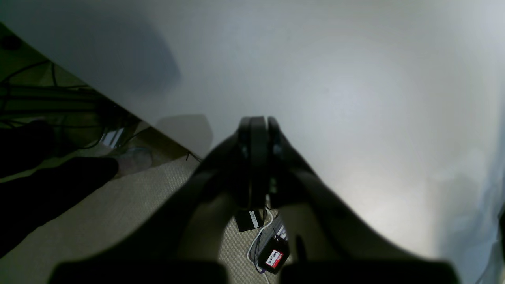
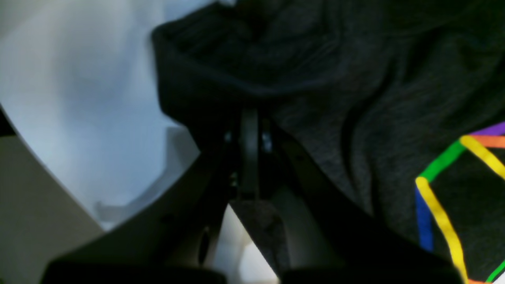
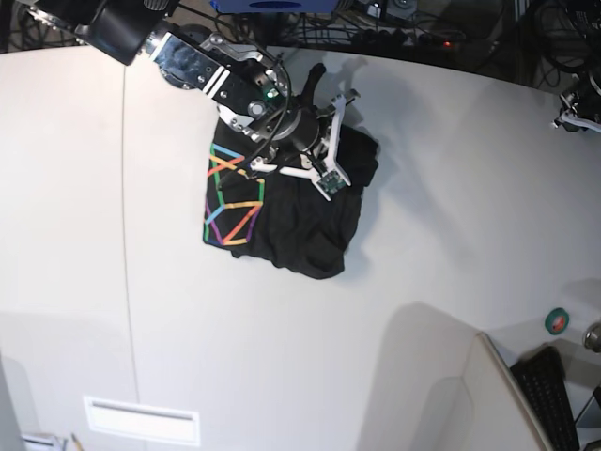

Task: Layout the t-shirt on the table in an organized manner, then fold the t-shirt properly
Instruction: 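Release the left gripper and tuck the shirt bundle with the right gripper, then press the folded shirt flat with the right gripper and withdraw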

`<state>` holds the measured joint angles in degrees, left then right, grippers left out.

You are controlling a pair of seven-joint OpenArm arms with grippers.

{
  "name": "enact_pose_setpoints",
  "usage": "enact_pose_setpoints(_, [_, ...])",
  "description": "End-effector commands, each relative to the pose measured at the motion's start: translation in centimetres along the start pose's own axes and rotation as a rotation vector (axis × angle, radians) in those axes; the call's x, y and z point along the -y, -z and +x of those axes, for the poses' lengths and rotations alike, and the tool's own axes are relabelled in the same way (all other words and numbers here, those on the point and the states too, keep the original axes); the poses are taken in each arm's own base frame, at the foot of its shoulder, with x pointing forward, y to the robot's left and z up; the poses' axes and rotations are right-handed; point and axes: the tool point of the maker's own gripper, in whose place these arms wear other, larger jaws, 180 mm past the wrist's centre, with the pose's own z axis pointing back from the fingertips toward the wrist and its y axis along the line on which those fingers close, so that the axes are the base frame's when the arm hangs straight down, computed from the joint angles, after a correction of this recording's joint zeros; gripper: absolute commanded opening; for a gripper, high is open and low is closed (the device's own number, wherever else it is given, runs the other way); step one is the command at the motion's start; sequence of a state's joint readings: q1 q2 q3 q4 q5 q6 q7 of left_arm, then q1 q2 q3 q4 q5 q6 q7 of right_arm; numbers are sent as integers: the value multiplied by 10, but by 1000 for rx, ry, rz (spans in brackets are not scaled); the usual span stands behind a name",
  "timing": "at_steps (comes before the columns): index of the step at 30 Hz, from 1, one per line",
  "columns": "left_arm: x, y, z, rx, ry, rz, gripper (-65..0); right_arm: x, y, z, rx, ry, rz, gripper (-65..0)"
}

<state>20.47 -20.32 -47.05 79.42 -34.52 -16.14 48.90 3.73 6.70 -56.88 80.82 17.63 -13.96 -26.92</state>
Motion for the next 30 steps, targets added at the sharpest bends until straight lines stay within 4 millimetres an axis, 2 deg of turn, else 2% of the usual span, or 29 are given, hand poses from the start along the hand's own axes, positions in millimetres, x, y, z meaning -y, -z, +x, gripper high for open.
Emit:
enact_pose_setpoints(1, [-3,-5,16,41,20,4,-650,5,0,22,56,-26,-19,-650])
enact_pose_setpoints(2, [-3,-5,16,41,20,4,-650,7,0,26,64,-33,-38,-650])
enact_pose_setpoints(6, [-3,-5,15,39,20,5,-650,38,-3,34,82,38,-135,-650])
enact_pose_setpoints(11, [-3,-5,15,38,21,5,-650,62,-5,22,62,140,-196,-650])
enact_pose_setpoints(15, [-3,-5,15,39,20,5,-650,67,0,14,35,154,-213,-650])
enact_pose_setpoints(21, [-3,-5,15,39,20,5,-650,42,15,36,50,176,-171,-650])
enact_pose_setpoints(23, [-3,-5,15,39,20,5,-650,36,17,51,71,175,-157,-650])
enact_pose_setpoints(28, [-3,-5,15,39,20,5,-650,-1,32,78,83,129,-99,-650])
enact_pose_setpoints(30, [-3,-5,15,39,20,5,-650,-4,36,86,87,101,-98,-650])
